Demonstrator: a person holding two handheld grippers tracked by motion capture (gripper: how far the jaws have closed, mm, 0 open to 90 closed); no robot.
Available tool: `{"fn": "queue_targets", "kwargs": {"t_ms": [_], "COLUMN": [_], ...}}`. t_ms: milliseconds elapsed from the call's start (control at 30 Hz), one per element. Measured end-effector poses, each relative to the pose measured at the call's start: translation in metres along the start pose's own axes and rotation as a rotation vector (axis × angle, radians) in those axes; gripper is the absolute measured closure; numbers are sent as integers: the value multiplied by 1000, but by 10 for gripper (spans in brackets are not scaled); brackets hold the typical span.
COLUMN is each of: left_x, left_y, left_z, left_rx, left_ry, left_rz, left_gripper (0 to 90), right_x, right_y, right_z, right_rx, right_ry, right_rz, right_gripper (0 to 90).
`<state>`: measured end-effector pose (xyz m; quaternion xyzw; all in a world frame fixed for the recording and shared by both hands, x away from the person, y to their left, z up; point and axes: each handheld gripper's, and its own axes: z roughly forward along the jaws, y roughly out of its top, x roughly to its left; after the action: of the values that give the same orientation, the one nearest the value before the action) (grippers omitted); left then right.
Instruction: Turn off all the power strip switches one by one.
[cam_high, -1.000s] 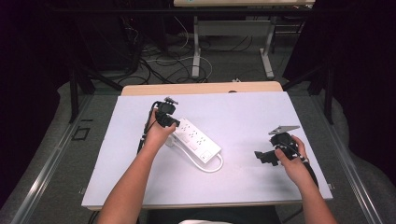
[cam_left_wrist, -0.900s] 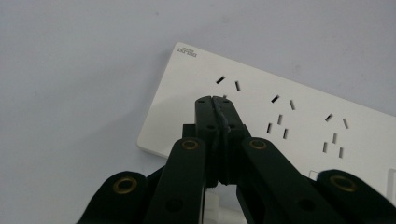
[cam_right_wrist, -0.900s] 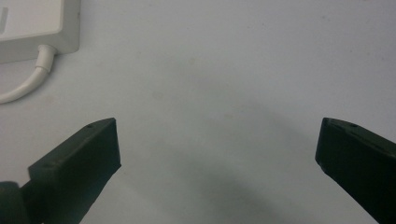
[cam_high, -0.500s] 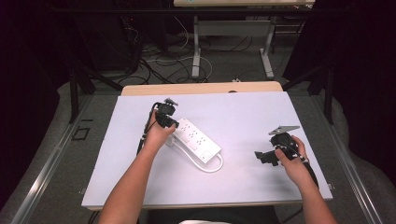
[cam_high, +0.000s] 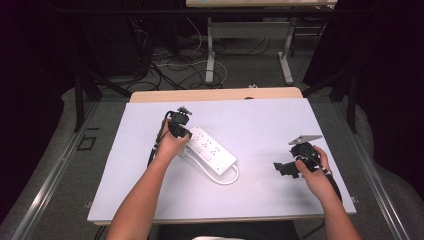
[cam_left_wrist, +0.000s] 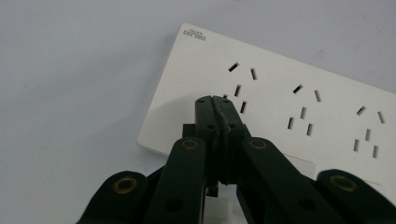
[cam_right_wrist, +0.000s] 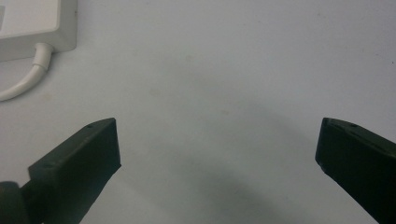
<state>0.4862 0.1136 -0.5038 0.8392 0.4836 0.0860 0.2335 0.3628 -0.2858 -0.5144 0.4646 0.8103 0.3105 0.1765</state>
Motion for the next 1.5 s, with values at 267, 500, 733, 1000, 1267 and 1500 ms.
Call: {"fn": "queue_targets", "kwargs": {"t_ms": [267,500,733,1000,1267,1500], "left_x": [2,3,-1,-8,-9,-7], "left_y": [-3,-4,-4,-2,-3,-3], "left_z": [4,4,5,8,8,8], "left_rx": [9,9,10,11,5,2], "left_ry": [-2,-12,-8,-2,8,2], "left_rz": [-12,-13,0,22,5,-2], "left_gripper": [900,900,900,900,900,900], "right_x": [1,1,1,3,2,2], "right_y": [0,0,1,1,1,1], "right_z": [-1,0,0,-2,-3,-3], "right_rx": [2,4,3,-3,-10,-8], "right_ry": [0,-1,-1,-5,-10,-4], "right_rz": [-3,-6,-6,1,3,6], "right_gripper": [0,0,0,0,0,0]}}
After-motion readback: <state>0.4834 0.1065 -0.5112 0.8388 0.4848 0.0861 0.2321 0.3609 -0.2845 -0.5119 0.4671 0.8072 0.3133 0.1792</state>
